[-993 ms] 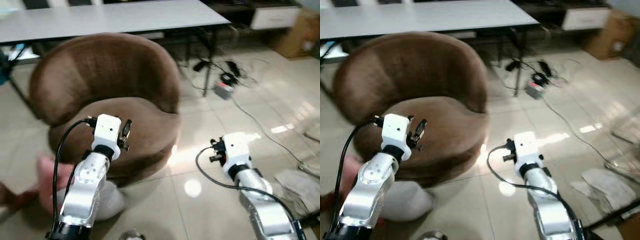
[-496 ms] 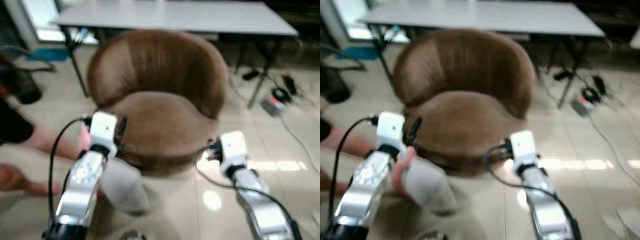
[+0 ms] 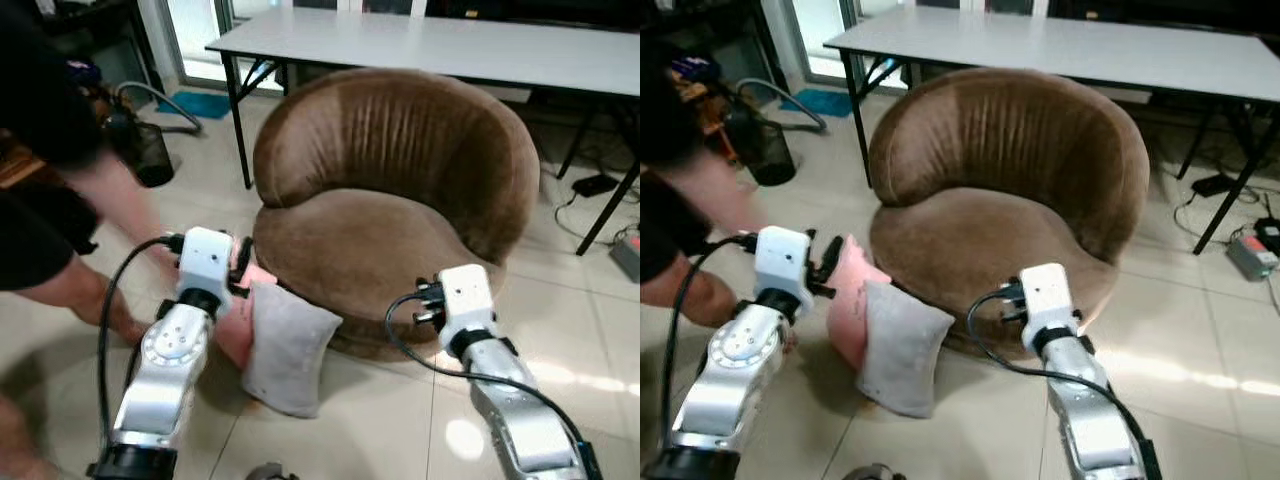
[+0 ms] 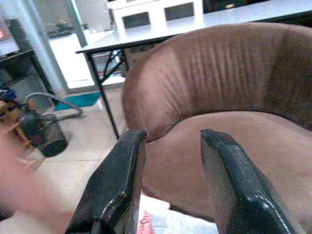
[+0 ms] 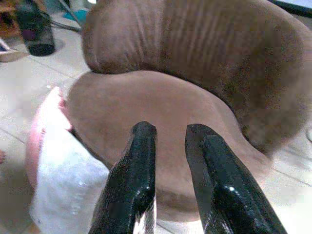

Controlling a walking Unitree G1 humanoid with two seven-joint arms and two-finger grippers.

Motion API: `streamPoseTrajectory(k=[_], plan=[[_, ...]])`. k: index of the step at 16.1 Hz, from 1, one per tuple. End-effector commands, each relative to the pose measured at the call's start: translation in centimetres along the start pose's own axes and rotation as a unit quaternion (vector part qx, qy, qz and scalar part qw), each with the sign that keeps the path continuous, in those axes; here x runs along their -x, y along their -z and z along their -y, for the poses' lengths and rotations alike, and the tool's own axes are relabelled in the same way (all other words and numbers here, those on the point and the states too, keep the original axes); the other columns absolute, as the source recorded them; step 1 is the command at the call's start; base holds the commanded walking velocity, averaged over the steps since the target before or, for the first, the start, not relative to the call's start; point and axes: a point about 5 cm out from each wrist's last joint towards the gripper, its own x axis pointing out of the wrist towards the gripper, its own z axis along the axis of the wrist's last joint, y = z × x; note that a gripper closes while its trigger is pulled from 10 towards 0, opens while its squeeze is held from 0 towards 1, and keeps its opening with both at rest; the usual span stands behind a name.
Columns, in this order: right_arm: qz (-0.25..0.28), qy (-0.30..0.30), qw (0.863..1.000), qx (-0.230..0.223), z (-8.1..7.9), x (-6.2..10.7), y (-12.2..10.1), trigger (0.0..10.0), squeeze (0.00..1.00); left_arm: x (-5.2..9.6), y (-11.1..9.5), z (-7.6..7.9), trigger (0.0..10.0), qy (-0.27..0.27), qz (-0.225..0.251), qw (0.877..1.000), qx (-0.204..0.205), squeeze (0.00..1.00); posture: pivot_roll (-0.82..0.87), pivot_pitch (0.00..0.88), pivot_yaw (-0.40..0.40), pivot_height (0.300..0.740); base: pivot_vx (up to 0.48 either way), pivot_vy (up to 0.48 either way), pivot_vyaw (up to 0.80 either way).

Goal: Move the pillow to the sofa from floor

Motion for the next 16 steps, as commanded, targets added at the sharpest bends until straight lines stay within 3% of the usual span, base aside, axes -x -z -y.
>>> streamPoseTrajectory(k=[1,5,8,11,16], plan=[[-0.008,0.016,1.000,-0.005,0.61,0.02,0.28,10.0,0.00,0.00,-0.21,-0.01,10.0,0.002,0.003,1.000,-0.005,0.00,-0.03,0.000,0.017,0.727,0.000,0.000,0.00],[-0.016,0.029,0.999,-0.018,0.89,0.04,0.62,10.0,0.00,-0.08,-0.34,0.03,10.0,0.008,0.011,1.000,-0.006,0.00,-0.03,0.000,0.017,0.727,0.068,0.000,0.00],[-0.024,0.032,0.999,-0.022,0.94,0.10,0.90,10.0,0.00,-0.01,-0.30,-0.06,10.0,0.009,0.009,1.000,-0.005,0.00,-0.03,0.000,0.018,0.727,0.304,0.000,-0.66],[-0.022,0.022,1.000,0.005,0.77,0.02,0.78,10.0,0.00,0.14,-0.02,-0.17,10.0,0.009,0.003,1.000,-0.009,0.00,-0.03,0.001,0.019,0.727,0.334,0.000,0.00],[-0.030,0.020,0.999,0.011,0.59,0.06,1.12,10.0,0.00,0.22,-0.02,-0.15,10.0,0.012,0.002,1.000,-0.011,0.00,-0.03,0.009,0.019,0.727,0.342,0.000,0.80]])
